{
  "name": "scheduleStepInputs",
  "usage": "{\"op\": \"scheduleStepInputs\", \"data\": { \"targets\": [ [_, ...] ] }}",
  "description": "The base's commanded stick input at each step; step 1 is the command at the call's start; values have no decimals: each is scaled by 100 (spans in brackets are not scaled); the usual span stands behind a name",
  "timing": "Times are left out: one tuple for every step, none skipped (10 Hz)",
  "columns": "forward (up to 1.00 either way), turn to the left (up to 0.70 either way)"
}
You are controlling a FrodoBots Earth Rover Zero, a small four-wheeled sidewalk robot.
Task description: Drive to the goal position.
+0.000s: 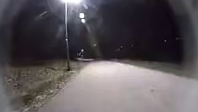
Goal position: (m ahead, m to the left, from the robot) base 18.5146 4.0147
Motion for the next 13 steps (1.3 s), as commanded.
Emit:
{"op": "scheduleStepInputs", "data": {
  "targets": [
    [70, 0],
    [68, 0],
    [65, 0],
    [64, 0],
    [61, 0],
    [60, 0],
    [60, 0],
    [60, 0],
    [60, 0],
    [60, 0],
    [60, 0],
    [60, 0],
    [60, 0]
  ]
}}
